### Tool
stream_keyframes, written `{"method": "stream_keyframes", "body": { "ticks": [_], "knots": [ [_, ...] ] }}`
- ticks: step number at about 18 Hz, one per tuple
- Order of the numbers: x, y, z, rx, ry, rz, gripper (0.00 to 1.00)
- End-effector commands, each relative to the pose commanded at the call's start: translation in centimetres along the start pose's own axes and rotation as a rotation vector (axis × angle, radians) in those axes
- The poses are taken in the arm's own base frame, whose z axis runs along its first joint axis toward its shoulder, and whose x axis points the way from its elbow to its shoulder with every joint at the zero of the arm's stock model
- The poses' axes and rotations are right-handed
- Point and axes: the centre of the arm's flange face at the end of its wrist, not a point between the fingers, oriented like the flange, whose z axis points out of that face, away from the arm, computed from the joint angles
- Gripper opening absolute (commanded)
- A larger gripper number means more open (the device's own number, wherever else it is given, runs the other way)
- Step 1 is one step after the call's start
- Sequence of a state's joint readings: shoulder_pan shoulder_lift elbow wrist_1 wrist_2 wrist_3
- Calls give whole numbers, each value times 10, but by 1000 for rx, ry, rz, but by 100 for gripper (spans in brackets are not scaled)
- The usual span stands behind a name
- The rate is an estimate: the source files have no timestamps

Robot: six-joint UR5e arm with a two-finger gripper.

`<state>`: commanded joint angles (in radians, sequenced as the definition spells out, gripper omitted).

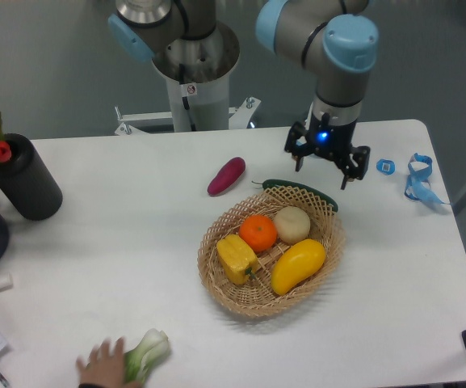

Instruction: Pick up the yellow pepper from the basket

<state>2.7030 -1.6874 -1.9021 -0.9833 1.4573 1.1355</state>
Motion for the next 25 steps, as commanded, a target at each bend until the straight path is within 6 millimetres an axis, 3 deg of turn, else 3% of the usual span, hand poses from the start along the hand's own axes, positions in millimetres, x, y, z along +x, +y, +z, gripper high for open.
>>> {"method": "stream_keyframes", "body": {
  "ticks": [7, 9, 14, 19, 23, 25],
  "knots": [
    [36, -38, 11, 2, 33, -20, 100],
    [57, -56, 15, 2, 47, -36, 100],
    [72, -90, 44, -23, 81, -99, 100],
    [57, -111, 61, -38, 88, -330, 100],
    [43, -143, 74, -42, 81, -589, 100],
    [40, -146, 78, -48, 78, -662, 100]
  ]
}}
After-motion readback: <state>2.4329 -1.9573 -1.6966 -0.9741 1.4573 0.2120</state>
